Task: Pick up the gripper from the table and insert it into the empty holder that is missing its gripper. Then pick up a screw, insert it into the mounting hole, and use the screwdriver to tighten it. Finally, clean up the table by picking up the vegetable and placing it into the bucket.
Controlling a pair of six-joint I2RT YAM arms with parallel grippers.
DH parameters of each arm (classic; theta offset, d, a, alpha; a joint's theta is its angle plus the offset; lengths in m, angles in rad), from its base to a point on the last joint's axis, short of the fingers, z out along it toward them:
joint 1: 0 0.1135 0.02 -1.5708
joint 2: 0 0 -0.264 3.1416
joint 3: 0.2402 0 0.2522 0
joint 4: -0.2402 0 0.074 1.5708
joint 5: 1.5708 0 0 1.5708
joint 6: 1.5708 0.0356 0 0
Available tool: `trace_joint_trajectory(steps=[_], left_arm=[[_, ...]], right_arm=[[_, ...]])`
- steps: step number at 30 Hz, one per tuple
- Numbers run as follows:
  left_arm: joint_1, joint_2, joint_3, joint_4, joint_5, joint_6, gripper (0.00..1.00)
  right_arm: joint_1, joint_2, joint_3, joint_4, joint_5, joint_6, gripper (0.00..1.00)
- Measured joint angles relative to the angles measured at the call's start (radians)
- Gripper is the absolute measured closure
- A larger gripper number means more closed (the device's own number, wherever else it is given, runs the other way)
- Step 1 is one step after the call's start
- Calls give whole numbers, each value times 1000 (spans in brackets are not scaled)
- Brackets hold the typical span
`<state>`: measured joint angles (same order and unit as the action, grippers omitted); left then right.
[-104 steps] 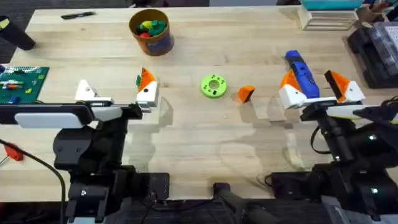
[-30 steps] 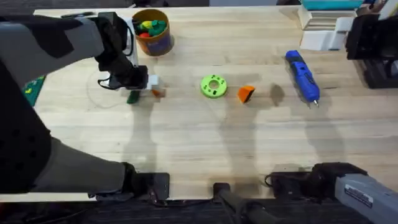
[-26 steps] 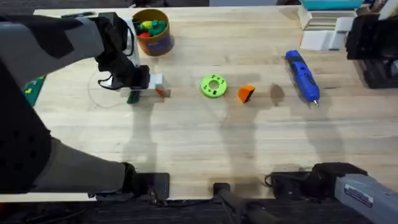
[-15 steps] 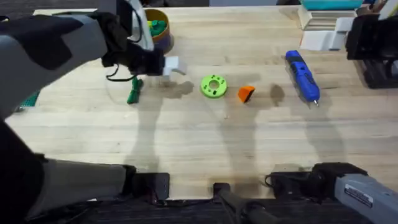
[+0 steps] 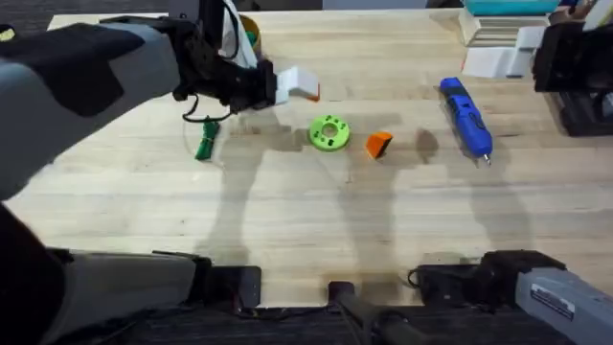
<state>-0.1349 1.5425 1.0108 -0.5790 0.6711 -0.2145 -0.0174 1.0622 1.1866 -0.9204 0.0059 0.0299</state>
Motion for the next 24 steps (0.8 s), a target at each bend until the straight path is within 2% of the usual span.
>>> trace_joint_trajectory(steps=[3,7,8,10,13,16,19,24], left_arm=[[-5,-19,-28,132,10,40,15],[-67,-159,-161,335,-7,134,15],[-137,-337,-347,533,-36,179,15],[-154,-441,-467,634,-42,193,15],[-156,-616,-678,756,-57,199,15],[-155,-793,-835,769,-66,199,15],[-155,-1006,-944,708,-69,199,15],[-144,-1324,-1004,520,-65,199,15]], right_arm=[[0,0,0,0,0,0,8],[0,0,0,0,0,0,8],[0,0,0,0,0,0,8],[0,0,0,0,0,0,8],[0,0,0,0,0,0,8],[0,0,0,-1,0,0,8],[0,0,0,-1,0,0,8],[0,0,0,0,0,0,8]])
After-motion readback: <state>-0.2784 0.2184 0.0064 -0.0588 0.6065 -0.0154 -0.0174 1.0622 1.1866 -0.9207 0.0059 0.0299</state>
